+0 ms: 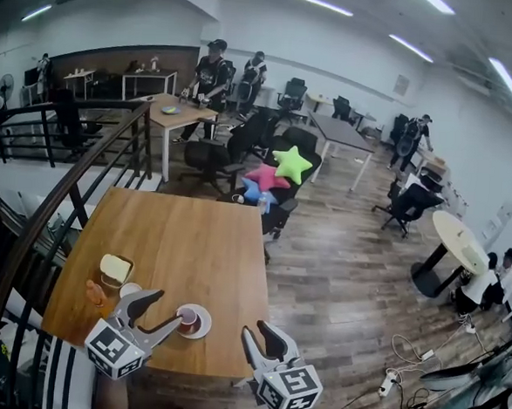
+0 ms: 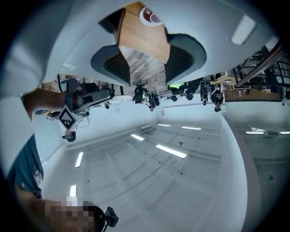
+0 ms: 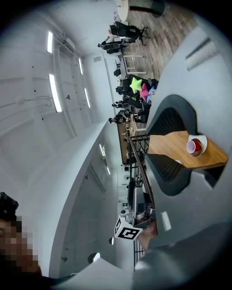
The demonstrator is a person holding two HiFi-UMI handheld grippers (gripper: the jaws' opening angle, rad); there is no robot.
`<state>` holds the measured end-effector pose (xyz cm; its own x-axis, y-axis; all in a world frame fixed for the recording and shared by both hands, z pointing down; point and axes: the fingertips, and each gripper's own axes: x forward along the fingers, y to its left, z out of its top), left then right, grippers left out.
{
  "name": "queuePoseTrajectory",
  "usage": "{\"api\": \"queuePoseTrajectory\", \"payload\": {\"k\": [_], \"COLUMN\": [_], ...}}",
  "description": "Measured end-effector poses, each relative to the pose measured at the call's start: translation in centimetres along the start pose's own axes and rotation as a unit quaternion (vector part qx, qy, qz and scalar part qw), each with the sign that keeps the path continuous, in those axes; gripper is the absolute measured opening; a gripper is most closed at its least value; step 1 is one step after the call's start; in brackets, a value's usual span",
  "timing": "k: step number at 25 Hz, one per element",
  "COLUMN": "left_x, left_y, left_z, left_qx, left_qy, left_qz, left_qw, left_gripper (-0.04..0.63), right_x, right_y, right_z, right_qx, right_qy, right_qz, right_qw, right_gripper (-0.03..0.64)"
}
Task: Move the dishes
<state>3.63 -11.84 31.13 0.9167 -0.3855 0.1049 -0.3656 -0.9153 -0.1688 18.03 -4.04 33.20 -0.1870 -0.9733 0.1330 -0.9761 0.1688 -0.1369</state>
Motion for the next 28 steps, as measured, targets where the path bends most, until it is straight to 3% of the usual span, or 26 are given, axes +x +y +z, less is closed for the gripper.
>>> {"api": "queuePoseTrajectory", "payload": {"k": [17, 23, 28], "left_x": [2.5, 2.1, 0.5], "left_y": [9.1, 11.0, 13.2], "left_z": [-2.5, -3.1, -3.8], "left_qx": [-0.029, -0.035, -0.039], "left_qy": [-0.040, -0.042, -0.036], "left_qz": [-0.053, -0.042, -0.007], "left_qw": [0.9974, 0.9976, 0.9986], "left_gripper": [0.241, 0.241, 0.241], "right_x": [8.0, 10.0, 12.5], "right_y": [1.3, 1.6, 2.2], "right_z": [0.0, 0.3, 0.6], "right_qx": [-0.017, -0.023, -0.026], "right_qy": [0.026, 0.028, 0.030], "right_qz": [-0.060, -0.055, -0.027], "right_qw": [0.998, 0.998, 0.999], "right_gripper": [0.114, 0.114, 0.114]}}
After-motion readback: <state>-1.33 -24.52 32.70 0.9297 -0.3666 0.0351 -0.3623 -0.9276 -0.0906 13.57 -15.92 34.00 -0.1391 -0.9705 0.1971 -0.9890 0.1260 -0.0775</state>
